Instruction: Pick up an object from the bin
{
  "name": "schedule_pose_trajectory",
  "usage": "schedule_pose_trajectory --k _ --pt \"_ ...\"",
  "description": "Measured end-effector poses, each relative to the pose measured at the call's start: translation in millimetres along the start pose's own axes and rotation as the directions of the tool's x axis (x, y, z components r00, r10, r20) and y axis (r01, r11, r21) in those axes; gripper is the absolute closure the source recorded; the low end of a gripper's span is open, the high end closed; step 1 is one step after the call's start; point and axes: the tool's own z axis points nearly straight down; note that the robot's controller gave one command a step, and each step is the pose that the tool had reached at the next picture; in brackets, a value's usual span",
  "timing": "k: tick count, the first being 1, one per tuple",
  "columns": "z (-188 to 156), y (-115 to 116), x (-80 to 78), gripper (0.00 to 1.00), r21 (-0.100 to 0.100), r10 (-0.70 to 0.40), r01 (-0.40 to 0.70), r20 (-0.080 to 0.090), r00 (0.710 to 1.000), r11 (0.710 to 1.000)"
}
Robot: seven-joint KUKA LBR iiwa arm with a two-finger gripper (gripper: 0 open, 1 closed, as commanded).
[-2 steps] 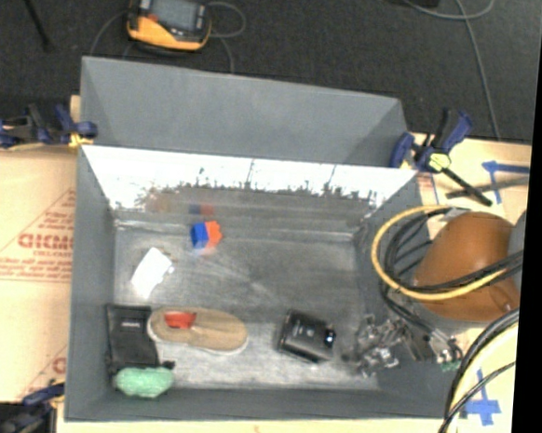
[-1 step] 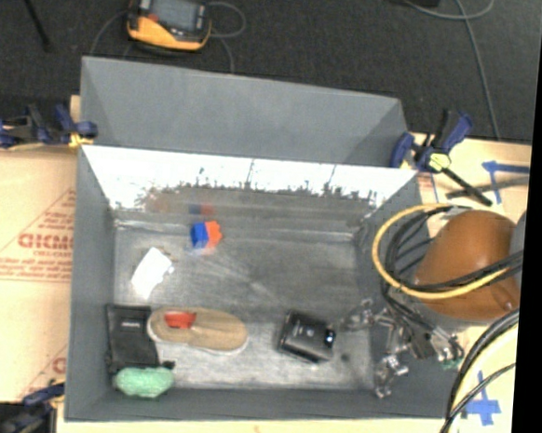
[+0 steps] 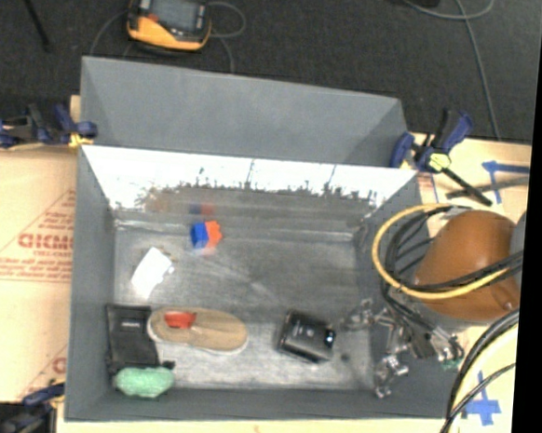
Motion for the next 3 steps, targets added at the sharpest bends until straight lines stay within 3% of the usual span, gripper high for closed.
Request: schedule_pose_trajectory --k 1,2,3 --pt "18.3 32.6 -7.6 0.0 0.008 0.07 -0.07 0.014 0.997 0.997" --pt "23.9 50.5 -22.4 1.0 0.002 0.263 -0.263 0.003 0.965 0.965" --pt "24.0 50.5 -22.4 1.0 0.002 0.262 -0.262 0.003 0.965 0.965"
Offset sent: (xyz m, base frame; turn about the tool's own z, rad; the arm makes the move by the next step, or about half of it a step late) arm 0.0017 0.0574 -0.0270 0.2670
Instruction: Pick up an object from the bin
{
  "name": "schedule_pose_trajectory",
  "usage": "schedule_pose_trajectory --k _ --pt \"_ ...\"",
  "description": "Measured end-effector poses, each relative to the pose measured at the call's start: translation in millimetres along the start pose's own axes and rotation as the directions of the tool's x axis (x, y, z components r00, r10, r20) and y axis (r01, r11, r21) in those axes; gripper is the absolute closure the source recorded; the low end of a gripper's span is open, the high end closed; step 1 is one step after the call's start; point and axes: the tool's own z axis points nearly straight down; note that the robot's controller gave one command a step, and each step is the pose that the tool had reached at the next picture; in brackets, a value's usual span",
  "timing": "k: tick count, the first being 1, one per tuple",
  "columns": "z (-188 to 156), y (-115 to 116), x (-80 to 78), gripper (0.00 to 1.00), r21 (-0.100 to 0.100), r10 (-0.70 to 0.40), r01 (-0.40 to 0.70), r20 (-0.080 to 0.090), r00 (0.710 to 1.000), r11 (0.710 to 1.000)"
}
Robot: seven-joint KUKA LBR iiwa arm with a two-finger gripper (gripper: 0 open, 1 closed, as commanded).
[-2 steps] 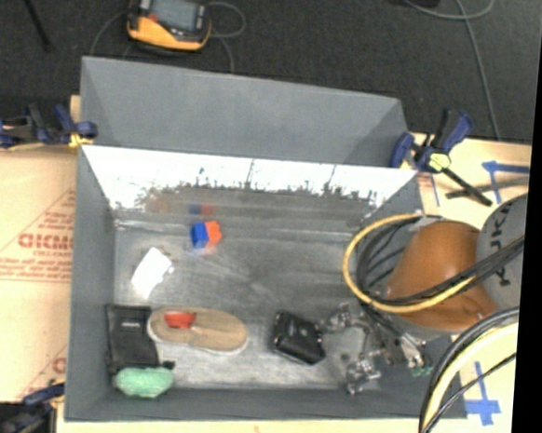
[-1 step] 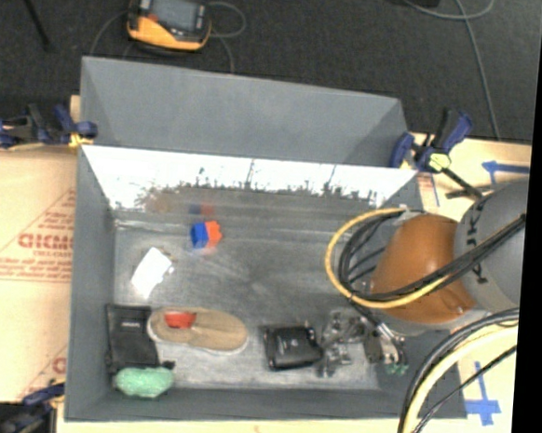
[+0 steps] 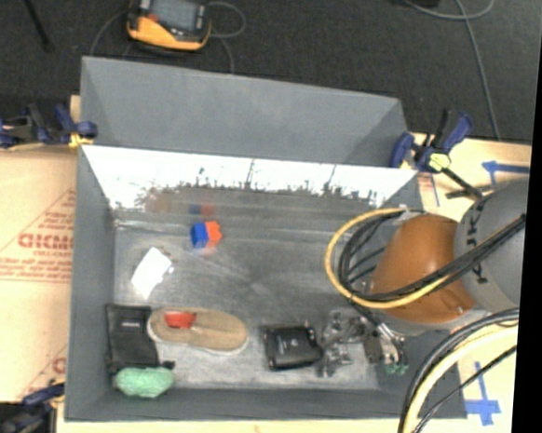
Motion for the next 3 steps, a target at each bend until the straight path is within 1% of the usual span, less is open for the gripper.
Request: schedule_pose_trajectory --k 1,2,3 --pt "-27.2 20.0 -13.6 1.0 -0.001 0.066 -0.066 -0.011 0.998 0.998" --pt "-90.4 39.1 -56.6 1.0 -0.003 0.195 -0.195 -0.005 0.981 0.981" --pt "-69.6 43.0 -36.4 0.0 -0.002 0.014 -0.014 -0.002 1.0 1.0"
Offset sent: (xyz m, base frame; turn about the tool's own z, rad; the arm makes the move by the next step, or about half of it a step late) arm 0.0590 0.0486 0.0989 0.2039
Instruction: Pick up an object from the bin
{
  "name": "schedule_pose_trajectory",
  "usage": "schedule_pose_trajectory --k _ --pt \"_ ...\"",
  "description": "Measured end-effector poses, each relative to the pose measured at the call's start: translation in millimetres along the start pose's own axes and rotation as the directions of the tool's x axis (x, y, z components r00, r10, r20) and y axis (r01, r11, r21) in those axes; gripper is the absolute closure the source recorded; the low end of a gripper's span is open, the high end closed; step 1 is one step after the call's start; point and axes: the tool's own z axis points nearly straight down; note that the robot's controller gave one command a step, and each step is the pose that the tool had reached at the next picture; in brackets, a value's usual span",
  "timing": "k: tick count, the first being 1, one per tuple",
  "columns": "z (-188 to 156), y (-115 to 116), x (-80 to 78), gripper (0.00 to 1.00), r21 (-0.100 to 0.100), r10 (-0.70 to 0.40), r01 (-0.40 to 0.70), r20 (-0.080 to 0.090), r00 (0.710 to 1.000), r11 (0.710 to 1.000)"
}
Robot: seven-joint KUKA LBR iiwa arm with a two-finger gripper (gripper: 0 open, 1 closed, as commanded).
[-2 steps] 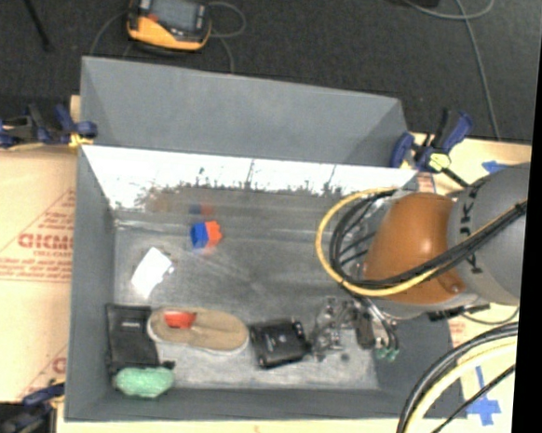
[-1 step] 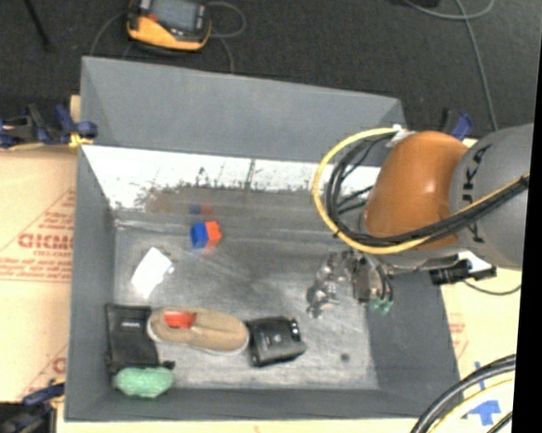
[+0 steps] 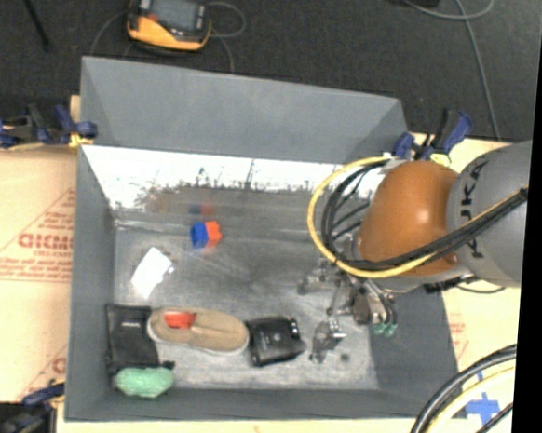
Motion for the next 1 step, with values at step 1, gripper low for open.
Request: schedule_pose_trajectory --k 1 --pt "5.1 0.2 4.4 0.0 0.0 -0.008 0.008 -0.001 1.0 1.0"
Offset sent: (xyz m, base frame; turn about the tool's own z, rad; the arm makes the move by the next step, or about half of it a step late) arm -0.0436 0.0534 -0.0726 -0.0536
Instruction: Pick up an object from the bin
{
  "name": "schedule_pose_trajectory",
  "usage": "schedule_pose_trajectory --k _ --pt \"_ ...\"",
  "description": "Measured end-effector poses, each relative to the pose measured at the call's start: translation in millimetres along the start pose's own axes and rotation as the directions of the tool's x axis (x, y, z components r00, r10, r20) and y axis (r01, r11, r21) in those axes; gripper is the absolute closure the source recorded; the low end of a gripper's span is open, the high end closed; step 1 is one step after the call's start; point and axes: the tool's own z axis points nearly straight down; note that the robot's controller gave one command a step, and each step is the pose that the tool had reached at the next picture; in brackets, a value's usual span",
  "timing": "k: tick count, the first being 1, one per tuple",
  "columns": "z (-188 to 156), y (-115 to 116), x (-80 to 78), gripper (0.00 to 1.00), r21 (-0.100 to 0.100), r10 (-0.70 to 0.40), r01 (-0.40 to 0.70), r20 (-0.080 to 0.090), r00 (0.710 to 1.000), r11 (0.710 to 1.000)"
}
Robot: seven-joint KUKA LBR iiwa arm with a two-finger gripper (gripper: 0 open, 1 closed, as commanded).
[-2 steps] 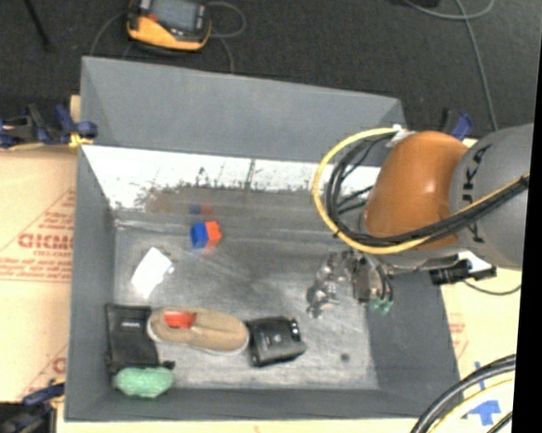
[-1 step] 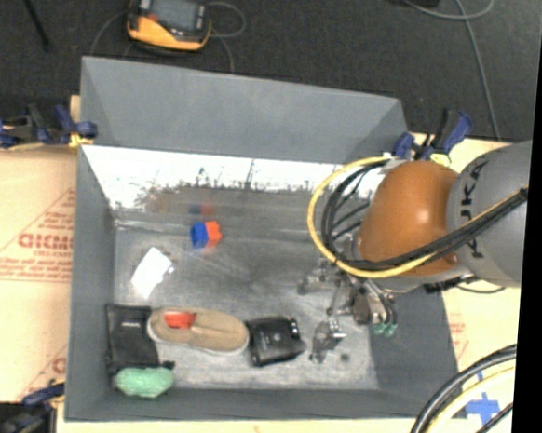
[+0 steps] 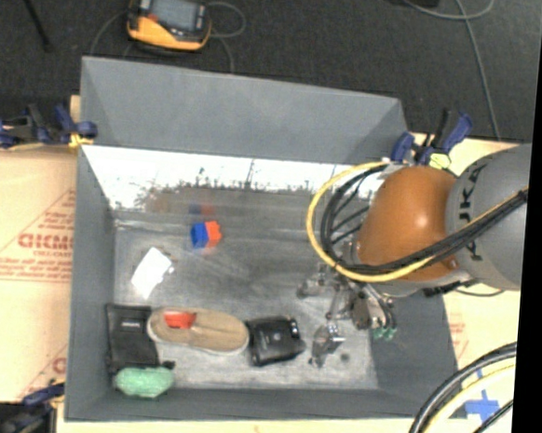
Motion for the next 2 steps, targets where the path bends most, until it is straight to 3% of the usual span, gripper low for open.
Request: schedule_pose_trajectory --k 1,2 --pt "62.8 54.5 28.3 1.0 0.002 -0.046 0.046 0.022 0.999 0.999" --pt "62.8 54.5 28.3 1.0 0.002 -0.047 0.047 0.022 0.999 0.999"
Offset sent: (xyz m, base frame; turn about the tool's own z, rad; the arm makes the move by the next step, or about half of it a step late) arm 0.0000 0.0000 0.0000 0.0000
